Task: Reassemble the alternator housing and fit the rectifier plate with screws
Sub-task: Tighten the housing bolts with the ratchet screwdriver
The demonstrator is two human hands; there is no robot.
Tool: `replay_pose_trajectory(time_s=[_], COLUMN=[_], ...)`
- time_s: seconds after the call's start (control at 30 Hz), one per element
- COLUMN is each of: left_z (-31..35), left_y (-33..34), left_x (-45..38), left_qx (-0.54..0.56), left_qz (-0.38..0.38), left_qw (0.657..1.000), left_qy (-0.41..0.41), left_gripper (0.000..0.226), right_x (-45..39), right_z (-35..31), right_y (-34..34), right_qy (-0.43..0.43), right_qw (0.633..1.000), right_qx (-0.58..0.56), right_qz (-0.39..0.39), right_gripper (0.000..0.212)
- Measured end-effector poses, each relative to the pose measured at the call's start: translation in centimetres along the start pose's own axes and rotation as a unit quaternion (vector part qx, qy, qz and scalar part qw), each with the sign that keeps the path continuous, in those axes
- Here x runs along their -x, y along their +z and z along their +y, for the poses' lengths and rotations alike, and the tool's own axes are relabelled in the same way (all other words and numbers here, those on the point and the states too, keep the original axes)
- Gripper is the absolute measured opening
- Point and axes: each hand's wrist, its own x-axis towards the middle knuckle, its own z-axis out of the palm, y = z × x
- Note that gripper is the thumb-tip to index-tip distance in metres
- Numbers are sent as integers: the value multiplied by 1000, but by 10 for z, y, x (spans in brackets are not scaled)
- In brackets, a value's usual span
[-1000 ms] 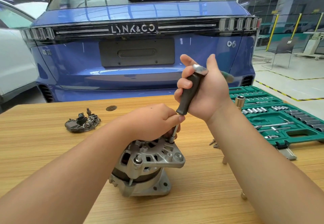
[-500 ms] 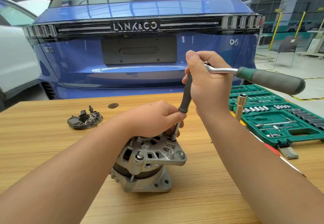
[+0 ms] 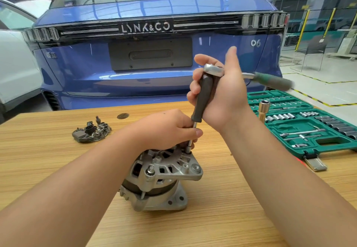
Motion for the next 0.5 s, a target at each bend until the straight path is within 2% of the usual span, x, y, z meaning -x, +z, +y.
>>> replay_pose_trajectory(time_s=[0.1,0.17,0.23,0.3,0.37,0.43,0.5], left_z=[1,0,-1,-1,0,1,1], left_y=[1,0,0,0,-1,-1,-1], left_x=[0,0,0,1,2,3,3], left_qx=[-8,-3,3,18,33,31,20], left_qz=[1,3,5,3,-5,-7,-5], left_qw=[1000,1000,1000,1000,999,1000,1000], left_qy=[0,-4,-11,-10,-5,0,2], left_gripper=[33,34,34,32,32,32,33], right_x=[-5,-6,-5,-4,-3,-1,0], right_z=[-7,-8,-7,-5,-1,4,7], right_y=[-9,-11,-9,-8,-8,-5,-3], right_qy=[79,85,73,12,-111,-209,-269], right_qw=[993,992,993,998,988,964,939], right_qx=[-81,-78,-55,6,105,166,211], right_qz=[-22,-43,-70,-68,-26,8,45], right_gripper=[81,73,55,33,20,20,21])
